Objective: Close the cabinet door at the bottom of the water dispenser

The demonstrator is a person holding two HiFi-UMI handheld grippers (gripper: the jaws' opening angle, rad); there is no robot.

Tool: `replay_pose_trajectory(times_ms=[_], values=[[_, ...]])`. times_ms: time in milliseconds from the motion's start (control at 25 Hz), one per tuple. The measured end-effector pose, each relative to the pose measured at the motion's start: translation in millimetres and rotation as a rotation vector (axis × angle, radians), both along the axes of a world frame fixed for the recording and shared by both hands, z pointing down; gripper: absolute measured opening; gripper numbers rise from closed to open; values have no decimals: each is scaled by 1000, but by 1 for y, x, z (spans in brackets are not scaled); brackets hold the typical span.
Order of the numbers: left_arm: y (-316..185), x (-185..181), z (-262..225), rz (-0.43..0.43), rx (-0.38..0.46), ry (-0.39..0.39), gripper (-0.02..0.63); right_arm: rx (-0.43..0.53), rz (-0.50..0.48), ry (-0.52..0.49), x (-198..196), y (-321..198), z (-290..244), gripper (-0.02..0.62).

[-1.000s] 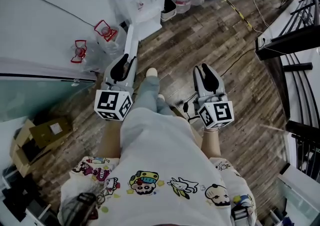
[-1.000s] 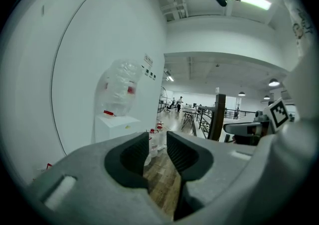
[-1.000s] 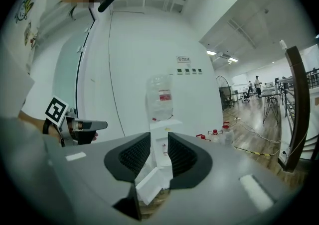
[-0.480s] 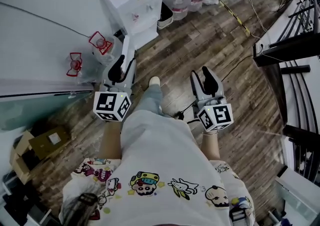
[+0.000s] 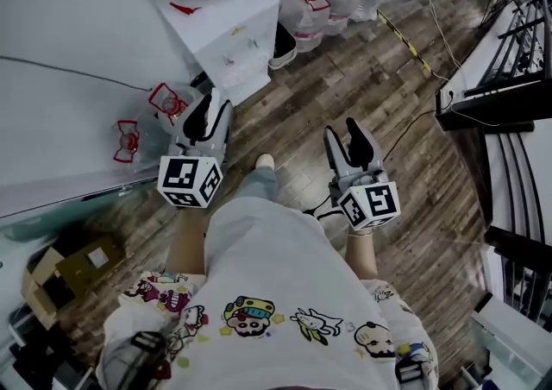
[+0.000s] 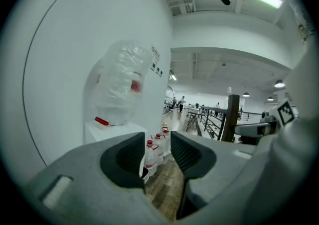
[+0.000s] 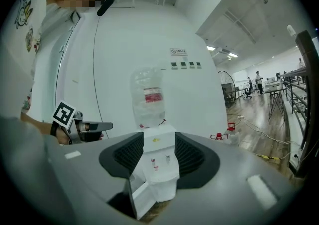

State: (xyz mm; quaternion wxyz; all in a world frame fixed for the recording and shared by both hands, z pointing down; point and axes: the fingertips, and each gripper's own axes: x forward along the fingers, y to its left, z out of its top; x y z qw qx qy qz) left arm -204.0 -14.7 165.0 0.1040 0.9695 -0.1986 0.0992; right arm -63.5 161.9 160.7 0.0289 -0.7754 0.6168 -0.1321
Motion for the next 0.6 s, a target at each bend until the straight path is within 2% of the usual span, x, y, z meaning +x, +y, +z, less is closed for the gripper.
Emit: replay_pose_trajectory(times_ms=[320, 600], values=[[-53, 24, 4, -22, -1, 12, 156, 4, -55, 12, 20, -68, -4, 201], [-91, 21, 6, -123, 2, 7, 156, 0, -166, 7, 34, -122, 1, 204]])
